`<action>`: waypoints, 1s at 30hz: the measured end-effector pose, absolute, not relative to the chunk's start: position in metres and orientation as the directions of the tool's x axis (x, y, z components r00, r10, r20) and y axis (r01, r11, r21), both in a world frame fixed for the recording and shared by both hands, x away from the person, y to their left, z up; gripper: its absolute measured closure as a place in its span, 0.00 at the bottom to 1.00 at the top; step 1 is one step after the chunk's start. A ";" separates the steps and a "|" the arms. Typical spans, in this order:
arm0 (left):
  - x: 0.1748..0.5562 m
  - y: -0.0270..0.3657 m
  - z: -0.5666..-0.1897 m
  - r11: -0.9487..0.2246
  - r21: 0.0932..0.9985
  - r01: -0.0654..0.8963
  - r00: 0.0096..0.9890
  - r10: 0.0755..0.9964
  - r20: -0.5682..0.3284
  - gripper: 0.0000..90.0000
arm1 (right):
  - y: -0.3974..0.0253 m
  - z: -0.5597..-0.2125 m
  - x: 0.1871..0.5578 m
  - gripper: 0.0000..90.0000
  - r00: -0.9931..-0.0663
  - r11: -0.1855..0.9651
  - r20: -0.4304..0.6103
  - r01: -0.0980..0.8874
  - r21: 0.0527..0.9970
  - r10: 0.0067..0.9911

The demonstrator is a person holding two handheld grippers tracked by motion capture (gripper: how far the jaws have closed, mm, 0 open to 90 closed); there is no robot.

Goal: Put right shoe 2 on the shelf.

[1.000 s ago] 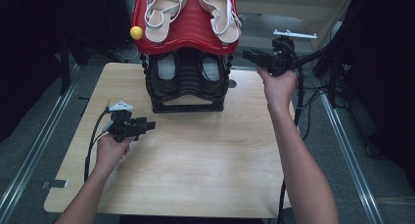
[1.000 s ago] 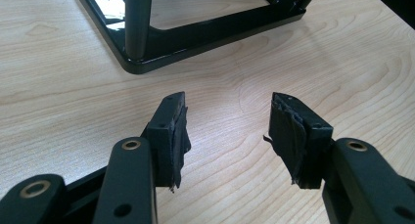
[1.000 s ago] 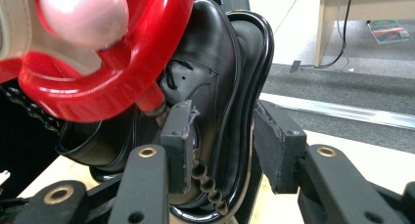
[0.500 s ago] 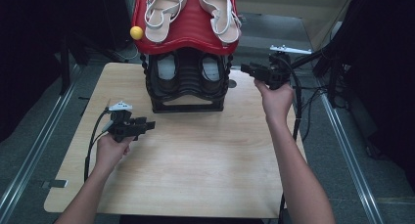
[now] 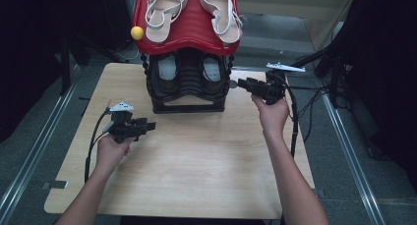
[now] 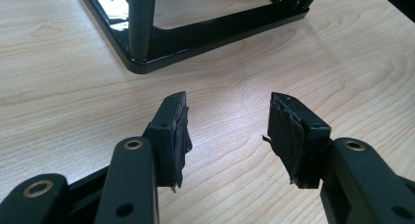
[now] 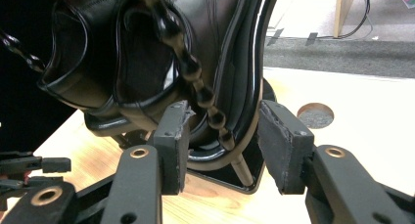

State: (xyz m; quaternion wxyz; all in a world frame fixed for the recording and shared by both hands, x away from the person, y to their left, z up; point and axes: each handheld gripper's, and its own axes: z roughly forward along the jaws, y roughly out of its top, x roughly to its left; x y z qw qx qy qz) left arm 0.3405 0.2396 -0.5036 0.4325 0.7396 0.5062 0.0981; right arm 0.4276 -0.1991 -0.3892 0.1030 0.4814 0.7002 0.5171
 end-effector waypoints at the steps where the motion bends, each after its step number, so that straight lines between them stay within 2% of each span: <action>1: 0.341 0.240 -0.504 -0.113 0.739 0.664 0.467 0.834 -0.292 0.55 | -0.199 -0.392 0.427 0.63 -0.518 0.002 0.356 0.568 0.823 0.778; 16: 0.340 0.241 -0.503 -0.108 0.737 0.667 0.468 0.831 -0.302 0.55 | -0.204 -0.433 0.408 0.63 -0.518 0.001 0.383 0.596 0.803 0.765; 21: 0.341 0.240 -0.504 -0.109 0.735 0.669 0.468 0.830 -0.302 0.55 | -0.207 -0.444 0.400 0.62 -0.522 -0.003 0.368 0.573 0.819 0.770; 30: 0.341 0.240 -0.504 -0.110 0.736 0.668 0.468 0.831 -0.301 0.55 | -0.211 -0.468 0.391 0.61 -0.518 0.005 0.400 0.616 0.788 0.756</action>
